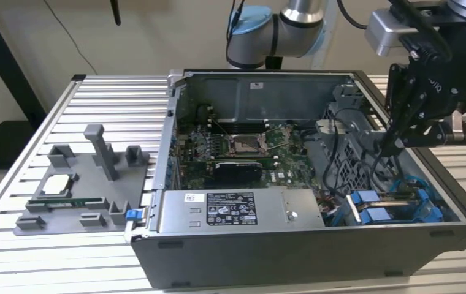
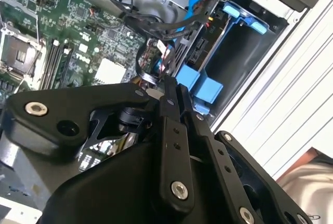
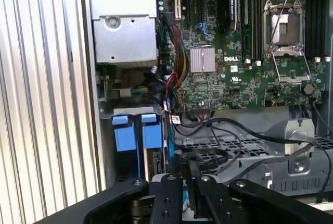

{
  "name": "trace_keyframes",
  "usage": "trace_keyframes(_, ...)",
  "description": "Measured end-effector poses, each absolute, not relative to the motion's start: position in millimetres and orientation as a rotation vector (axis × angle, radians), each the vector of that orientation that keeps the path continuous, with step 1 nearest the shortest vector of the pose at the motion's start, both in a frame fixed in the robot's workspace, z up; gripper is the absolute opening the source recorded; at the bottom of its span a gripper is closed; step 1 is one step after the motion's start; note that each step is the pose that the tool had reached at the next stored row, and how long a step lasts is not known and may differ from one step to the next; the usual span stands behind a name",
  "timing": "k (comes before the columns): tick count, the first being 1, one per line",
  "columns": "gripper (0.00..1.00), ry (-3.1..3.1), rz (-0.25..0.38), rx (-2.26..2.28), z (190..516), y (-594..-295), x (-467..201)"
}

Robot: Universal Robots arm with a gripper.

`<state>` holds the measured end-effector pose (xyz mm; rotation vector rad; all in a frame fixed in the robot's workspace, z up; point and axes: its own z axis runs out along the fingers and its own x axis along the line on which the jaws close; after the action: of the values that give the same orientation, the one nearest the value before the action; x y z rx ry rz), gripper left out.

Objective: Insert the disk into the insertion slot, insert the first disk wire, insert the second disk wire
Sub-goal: 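Insert the second disk wire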

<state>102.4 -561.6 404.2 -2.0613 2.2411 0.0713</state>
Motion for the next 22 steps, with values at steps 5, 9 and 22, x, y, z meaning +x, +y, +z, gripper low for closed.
trace_keyframes(5, 0.00, 2.244, 0.061, -2.064, 396, -562, 103)
trace_keyframes(9, 0.00, 2.245, 0.054, -2.065, 390, -562, 105)
trace_keyframes(22, 0.00, 2.245, 0.050, -2.066, 383, -562, 106)
